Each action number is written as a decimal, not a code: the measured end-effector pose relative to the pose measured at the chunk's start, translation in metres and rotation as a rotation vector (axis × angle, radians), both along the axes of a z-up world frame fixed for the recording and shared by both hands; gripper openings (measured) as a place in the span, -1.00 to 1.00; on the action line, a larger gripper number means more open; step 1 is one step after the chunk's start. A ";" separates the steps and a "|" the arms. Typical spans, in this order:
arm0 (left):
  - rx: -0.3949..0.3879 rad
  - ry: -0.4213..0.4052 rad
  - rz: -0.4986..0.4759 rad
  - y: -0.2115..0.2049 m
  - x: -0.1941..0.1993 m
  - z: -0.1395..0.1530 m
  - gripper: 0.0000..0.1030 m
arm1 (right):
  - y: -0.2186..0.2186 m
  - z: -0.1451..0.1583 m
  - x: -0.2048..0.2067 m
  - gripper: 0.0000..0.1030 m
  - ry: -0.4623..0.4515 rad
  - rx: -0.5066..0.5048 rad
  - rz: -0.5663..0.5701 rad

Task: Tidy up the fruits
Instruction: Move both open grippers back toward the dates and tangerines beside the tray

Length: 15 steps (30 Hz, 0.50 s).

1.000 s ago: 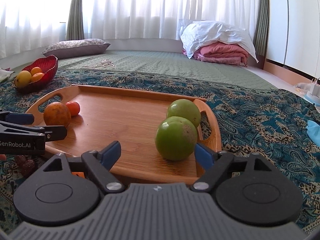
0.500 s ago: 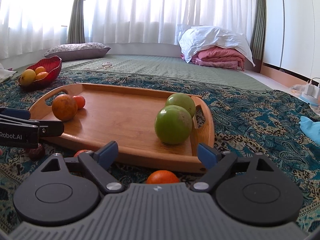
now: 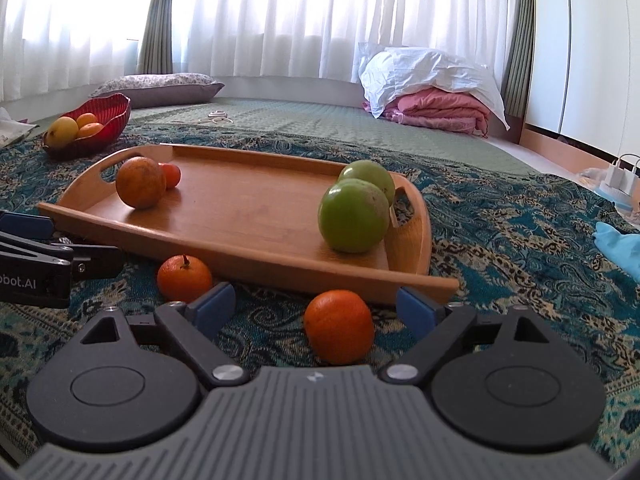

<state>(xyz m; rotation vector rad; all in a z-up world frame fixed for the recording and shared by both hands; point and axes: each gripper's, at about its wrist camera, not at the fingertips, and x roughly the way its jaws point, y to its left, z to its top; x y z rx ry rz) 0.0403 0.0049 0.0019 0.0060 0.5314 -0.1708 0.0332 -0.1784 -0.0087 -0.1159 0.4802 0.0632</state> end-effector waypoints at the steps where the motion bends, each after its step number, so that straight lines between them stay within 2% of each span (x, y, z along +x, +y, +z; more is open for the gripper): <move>1: 0.004 0.001 -0.001 0.000 -0.001 -0.001 0.90 | 0.001 -0.001 -0.001 0.84 -0.001 -0.005 -0.002; 3: 0.013 0.000 -0.001 0.000 -0.005 -0.003 0.88 | 0.002 -0.001 -0.002 0.84 -0.005 -0.012 -0.003; 6: 0.008 0.005 -0.002 0.000 -0.011 -0.004 0.76 | 0.004 -0.002 -0.003 0.84 -0.010 -0.023 -0.008; 10: -0.019 0.027 -0.010 0.002 -0.019 -0.006 0.44 | 0.003 -0.004 -0.004 0.84 -0.005 -0.016 -0.007; 12: -0.027 0.027 -0.005 0.003 -0.022 -0.006 0.26 | 0.003 -0.004 -0.004 0.84 0.001 -0.012 -0.005; 14: -0.024 0.026 0.003 0.004 -0.025 -0.004 -0.20 | 0.003 -0.004 -0.004 0.84 0.000 -0.010 -0.005; 15: -0.024 0.027 0.002 0.004 -0.025 -0.003 -0.26 | 0.003 -0.003 -0.004 0.84 -0.001 -0.010 -0.005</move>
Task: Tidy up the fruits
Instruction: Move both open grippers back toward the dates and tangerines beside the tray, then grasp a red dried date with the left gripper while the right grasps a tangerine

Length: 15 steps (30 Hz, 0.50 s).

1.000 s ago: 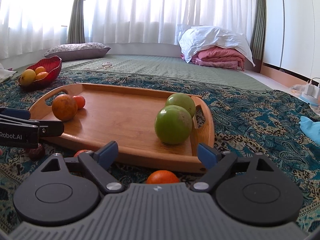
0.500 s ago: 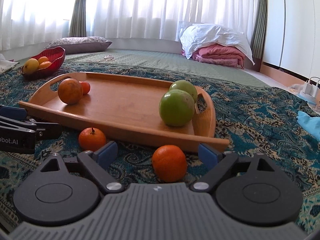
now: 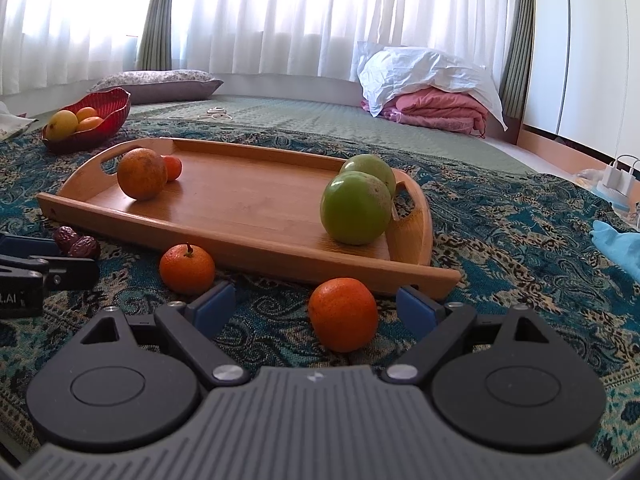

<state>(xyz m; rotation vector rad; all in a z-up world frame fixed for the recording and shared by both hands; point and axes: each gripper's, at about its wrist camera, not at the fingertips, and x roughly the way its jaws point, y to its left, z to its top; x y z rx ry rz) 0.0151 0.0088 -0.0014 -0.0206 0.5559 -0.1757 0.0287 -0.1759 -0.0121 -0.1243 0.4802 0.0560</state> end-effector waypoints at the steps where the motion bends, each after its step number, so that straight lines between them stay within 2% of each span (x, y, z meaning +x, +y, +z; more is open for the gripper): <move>1: -0.004 0.000 -0.008 0.000 0.000 0.001 -0.33 | 0.000 0.000 0.000 0.84 0.000 0.001 0.000; 4: -0.009 -0.007 -0.031 -0.003 -0.001 0.003 -0.37 | 0.000 0.000 -0.001 0.80 0.008 0.013 0.003; 15: -0.014 0.009 0.008 -0.006 0.018 -0.003 -0.38 | -0.002 -0.007 -0.005 0.57 0.037 0.035 -0.004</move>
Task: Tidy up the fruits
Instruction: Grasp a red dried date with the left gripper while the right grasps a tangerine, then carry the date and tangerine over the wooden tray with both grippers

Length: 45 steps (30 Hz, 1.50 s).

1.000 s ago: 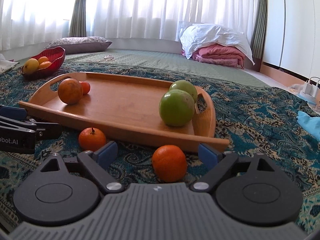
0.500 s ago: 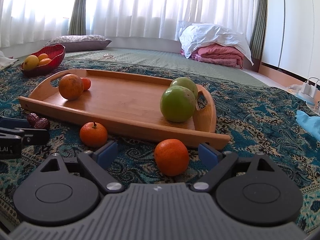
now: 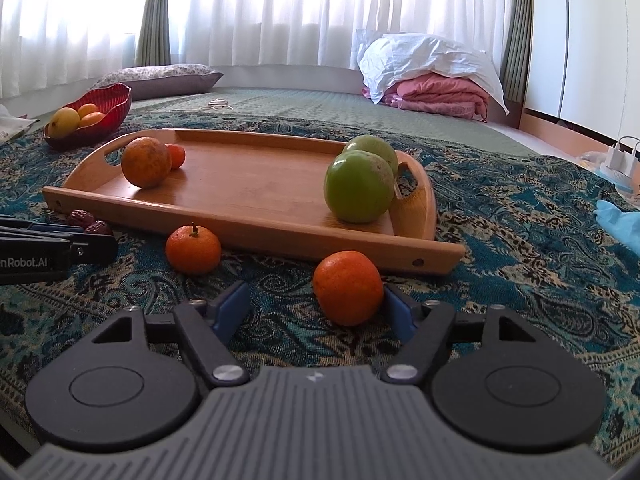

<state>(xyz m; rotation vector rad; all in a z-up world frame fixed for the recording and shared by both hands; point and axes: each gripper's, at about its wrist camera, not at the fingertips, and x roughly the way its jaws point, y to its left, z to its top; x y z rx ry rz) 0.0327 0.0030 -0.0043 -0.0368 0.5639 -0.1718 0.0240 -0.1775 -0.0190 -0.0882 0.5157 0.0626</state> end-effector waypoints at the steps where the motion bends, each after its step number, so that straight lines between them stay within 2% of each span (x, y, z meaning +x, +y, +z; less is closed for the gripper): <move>1: 0.003 -0.001 0.001 -0.001 0.001 -0.001 -0.38 | 0.000 0.000 0.000 0.55 0.000 0.003 -0.002; 12: 0.000 -0.002 0.007 -0.002 0.008 -0.005 -0.40 | -0.002 -0.001 0.001 0.41 -0.001 0.011 -0.007; 15: -0.007 -0.003 0.012 -0.001 0.008 -0.005 -0.49 | -0.003 -0.001 0.001 0.33 -0.003 0.017 -0.011; 17: -0.023 -0.013 0.022 0.002 0.007 -0.004 -0.62 | -0.003 0.000 0.001 0.21 -0.008 0.021 -0.021; 18: -0.036 -0.017 0.024 0.004 0.006 -0.003 -0.62 | -0.004 0.001 0.001 0.17 -0.010 0.023 -0.028; 20: -0.052 -0.029 0.029 0.006 0.004 0.000 -0.62 | -0.005 0.002 0.002 -0.06 -0.003 0.027 -0.053; 22: -0.044 -0.042 0.033 0.006 0.003 0.002 -0.62 | -0.008 0.003 0.005 -0.21 0.008 0.032 -0.081; 27: -0.033 -0.061 0.031 0.005 0.002 0.009 -0.62 | -0.011 0.008 0.009 -0.22 0.019 0.052 -0.085; 35: -0.022 -0.093 0.031 0.001 0.008 0.025 -0.62 | -0.005 0.026 0.017 -0.22 -0.034 0.055 -0.058; 45: -0.029 -0.150 0.036 0.009 0.047 0.063 -0.62 | 0.004 0.059 0.056 -0.22 -0.082 0.066 -0.008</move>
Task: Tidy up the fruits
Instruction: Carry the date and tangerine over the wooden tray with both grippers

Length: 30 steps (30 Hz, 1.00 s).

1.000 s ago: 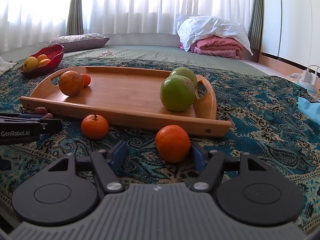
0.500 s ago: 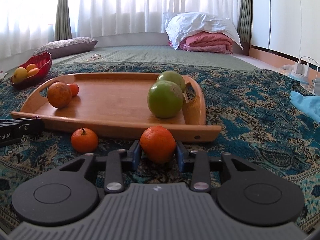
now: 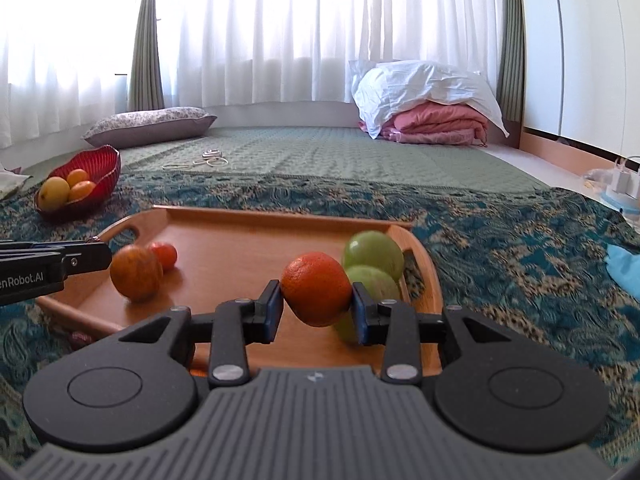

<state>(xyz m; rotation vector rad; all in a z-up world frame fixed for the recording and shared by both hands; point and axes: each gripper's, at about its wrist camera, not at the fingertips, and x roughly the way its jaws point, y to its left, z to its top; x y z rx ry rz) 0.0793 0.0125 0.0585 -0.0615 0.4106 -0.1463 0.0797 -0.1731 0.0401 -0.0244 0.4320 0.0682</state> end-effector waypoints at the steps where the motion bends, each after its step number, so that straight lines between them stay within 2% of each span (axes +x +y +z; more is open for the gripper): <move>1: 0.007 -0.002 -0.001 0.000 0.005 0.004 -0.62 | 0.000 0.003 0.006 -0.22 0.000 0.002 0.004; 8: 0.028 0.060 -0.005 0.004 0.063 0.024 -0.62 | -0.003 0.026 0.061 -0.22 0.047 0.007 0.026; 12: 0.024 0.131 -0.008 0.006 0.103 0.026 -0.62 | -0.014 0.038 0.098 -0.23 0.092 0.039 -0.003; 15: -0.009 0.207 -0.024 0.009 0.132 0.023 -0.62 | -0.026 0.042 0.127 -0.24 0.146 0.057 -0.027; 24: 0.009 0.390 -0.029 0.011 0.190 -0.005 -0.63 | -0.044 0.020 0.185 -0.24 0.341 0.059 -0.053; 30: -0.006 0.462 -0.012 0.013 0.208 -0.019 -0.63 | -0.036 0.008 0.201 -0.24 0.404 0.025 -0.037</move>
